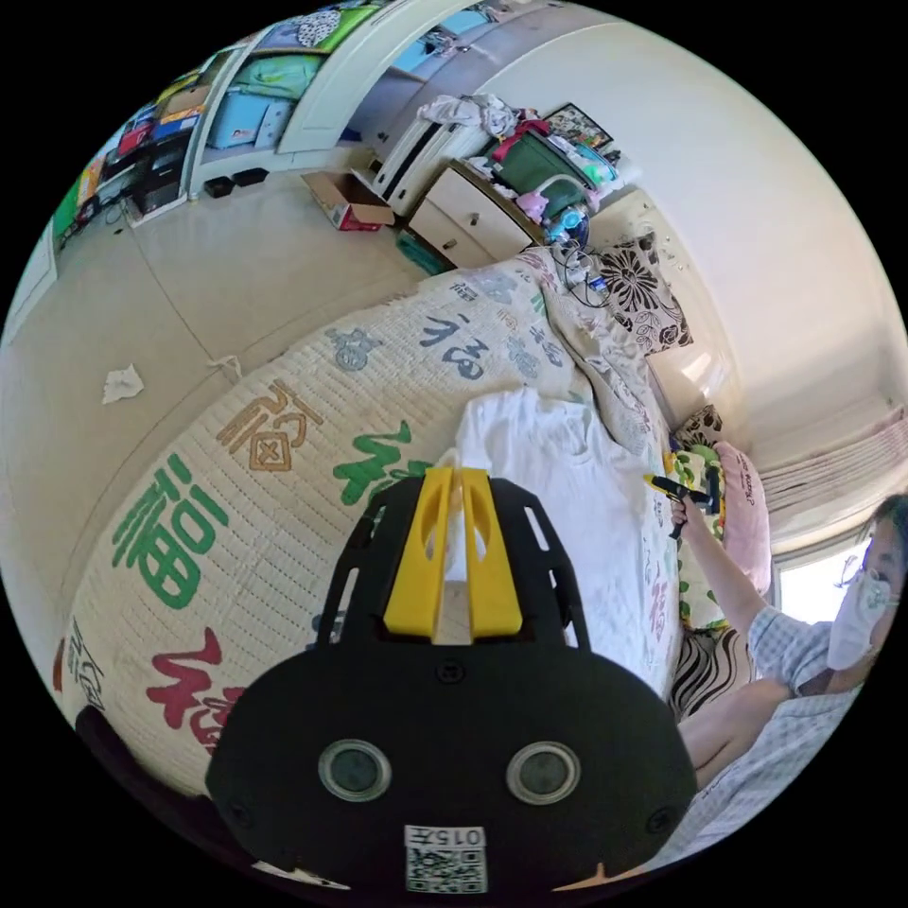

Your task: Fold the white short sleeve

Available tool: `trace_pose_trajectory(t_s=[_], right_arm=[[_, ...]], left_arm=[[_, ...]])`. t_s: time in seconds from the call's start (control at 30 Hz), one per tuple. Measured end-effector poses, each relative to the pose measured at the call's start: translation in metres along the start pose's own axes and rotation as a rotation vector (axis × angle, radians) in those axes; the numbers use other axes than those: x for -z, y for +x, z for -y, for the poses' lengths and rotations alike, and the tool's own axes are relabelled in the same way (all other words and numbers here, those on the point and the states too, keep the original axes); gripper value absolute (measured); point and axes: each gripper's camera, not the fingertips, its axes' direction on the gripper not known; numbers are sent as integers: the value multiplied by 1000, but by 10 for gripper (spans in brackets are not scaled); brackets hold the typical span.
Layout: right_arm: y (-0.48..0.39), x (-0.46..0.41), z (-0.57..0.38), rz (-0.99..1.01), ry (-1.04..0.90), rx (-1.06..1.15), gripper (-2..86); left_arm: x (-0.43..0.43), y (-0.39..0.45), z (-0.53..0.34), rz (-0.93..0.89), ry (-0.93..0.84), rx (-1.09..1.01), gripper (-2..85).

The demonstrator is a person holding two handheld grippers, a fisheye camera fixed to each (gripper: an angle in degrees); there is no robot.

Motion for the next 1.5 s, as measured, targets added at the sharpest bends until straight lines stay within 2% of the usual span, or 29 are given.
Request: trace_pose_trajectory(t_s=[0.13, 0.23, 0.3, 0.37, 0.43, 0.5, 0.63, 0.7, 0.73, 0.8, 0.93, 1.0, 1.1, 1.2, 1.33, 1.5], right_arm=[[-5, -2, 7, -20, -6, 30, -3], [-10, -3, 12, -116, -8, 38, -1], [-4, -1, 16, -91, -2, -5, 2], [-2, -1, 19, -76, -5, -11, 8], [-1, -9, 22, -80, -68, 9, 20], [2, -5, 18, -80, -37, -6, 54], [21, 11, -1, -4, 13, -79, 78], [24, 18, -19, 162, 24, -13, 68], [23, 18, -23, 184, 16, 9, 67], [14, 5, -28, 159, -54, 63, 73], [3, -9, -24, 59, -66, 65, 65], [-5, -6, -25, 114, -53, 120, 62], [-16, -8, -26, 185, -65, 191, 59], [-22, -23, -23, 182, -169, 207, 4], [-14, -17, -27, 174, -159, 198, -8], [9, -7, -29, 68, -243, 133, -8]], left_arm=[[8, -20, 10, 30, 15, 52, -2], [-1, -24, 13, 220, -38, 59, -4], [8, -18, 14, 333, 65, 43, -4], [8, -14, 19, 366, 94, 6, -2], [-4, -14, 26, 394, 24, -16, 4], [-16, -13, 25, 443, -55, -39, 19], [-6, -18, 8, 437, -62, -2, 81], [13, -19, -16, 354, -7, 35, 96], [16, -19, -22, 315, 9, 39, 97], [13, -17, -43, 199, -1, 51, 100], [-28, -17, -53, 117, -133, 63, 94], [-38, -12, -55, 163, -117, 55, 57], [-40, -14, -58, 101, -103, 65, 8], [-43, -14, -60, 140, -112, 78, -3], [-55, -6, -61, 180, -144, 41, -5], [-77, 11, -65, 210, -177, -6, 1]])
